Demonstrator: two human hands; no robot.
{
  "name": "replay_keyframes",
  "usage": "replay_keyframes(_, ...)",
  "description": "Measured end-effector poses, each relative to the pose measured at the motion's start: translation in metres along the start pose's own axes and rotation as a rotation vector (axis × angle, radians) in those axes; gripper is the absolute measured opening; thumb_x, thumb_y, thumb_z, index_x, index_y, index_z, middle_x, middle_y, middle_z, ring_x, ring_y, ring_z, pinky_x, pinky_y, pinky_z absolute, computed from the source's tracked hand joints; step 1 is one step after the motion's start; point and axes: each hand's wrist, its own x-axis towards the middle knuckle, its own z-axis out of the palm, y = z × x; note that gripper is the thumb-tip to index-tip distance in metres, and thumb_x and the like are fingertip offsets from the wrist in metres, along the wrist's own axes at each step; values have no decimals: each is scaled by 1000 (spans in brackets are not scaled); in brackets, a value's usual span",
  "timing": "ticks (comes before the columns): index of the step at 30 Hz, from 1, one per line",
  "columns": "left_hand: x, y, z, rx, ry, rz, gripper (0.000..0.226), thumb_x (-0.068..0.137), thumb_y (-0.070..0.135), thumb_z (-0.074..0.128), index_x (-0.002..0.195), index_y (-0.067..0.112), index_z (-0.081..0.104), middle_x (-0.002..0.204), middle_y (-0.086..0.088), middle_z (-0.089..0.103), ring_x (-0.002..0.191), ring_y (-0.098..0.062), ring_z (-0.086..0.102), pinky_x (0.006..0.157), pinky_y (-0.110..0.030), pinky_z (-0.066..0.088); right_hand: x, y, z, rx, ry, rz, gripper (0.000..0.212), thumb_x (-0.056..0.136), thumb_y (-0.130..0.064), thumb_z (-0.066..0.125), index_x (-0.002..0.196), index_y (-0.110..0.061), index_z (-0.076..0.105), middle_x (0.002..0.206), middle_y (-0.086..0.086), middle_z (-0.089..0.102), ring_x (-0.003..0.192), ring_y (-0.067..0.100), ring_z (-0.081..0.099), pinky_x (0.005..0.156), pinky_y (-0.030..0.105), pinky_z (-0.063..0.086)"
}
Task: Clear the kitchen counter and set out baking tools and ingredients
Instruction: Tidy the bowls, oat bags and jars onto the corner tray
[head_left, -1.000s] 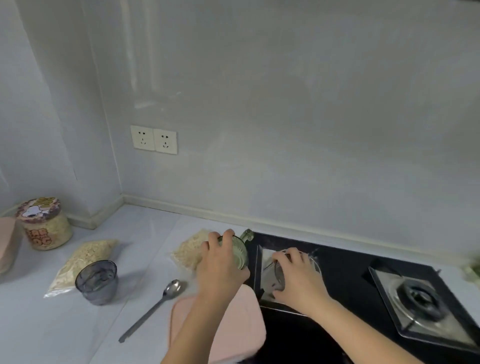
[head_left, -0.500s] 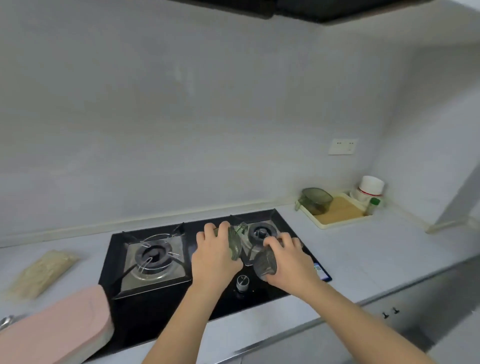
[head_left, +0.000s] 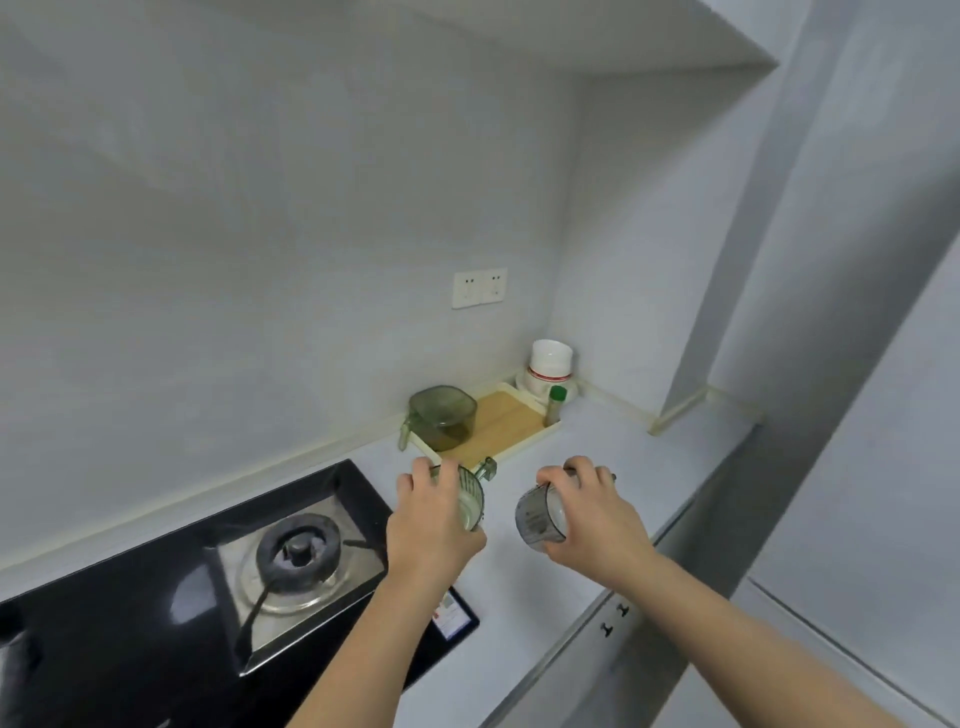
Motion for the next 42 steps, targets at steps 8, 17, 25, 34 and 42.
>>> replay_keyframes(8,144,66,50,-41,6,45,79,72,43,72,137,28,30,129,-3,33,121,-24,35,79,-31,48,110,102,-11,-57,14,-88,82,68,-32,71,140,-33,32,137,1,30,118,24,31,69,23,41)
replay_keyframes(17,252,93,106,14,-7,62,78,73,44,72,136,26,30,131,-4,34,123,-24,36,73,-36,51,228,159,14,36,24,-100,90,72,-28,76,146,-17,26,142,1,29,128,22,30,84,34,51)
replay_keyframes(25,374,103,155,205,-14,29,75,74,47,70,134,20,32,126,-8,42,115,-29,41,83,-38,44,366,205,56,-17,7,-241,85,71,-35,75,143,-18,33,130,6,39,120,27,38,78,38,51)
replay_keyframes(34,467,88,238,233,-155,-161,71,70,38,75,126,20,36,121,-7,35,112,-29,39,82,-37,46,482,241,130,-29,-225,-382,96,69,-34,80,145,-14,26,134,5,37,124,26,37,92,41,50)
replay_keyframes(42,484,55,287,287,-228,-270,71,70,46,74,126,21,38,121,-7,35,115,-28,40,84,-36,48,534,240,180,-1,-382,-497,89,68,-25,79,141,-12,30,134,7,36,124,30,37,93,42,47)
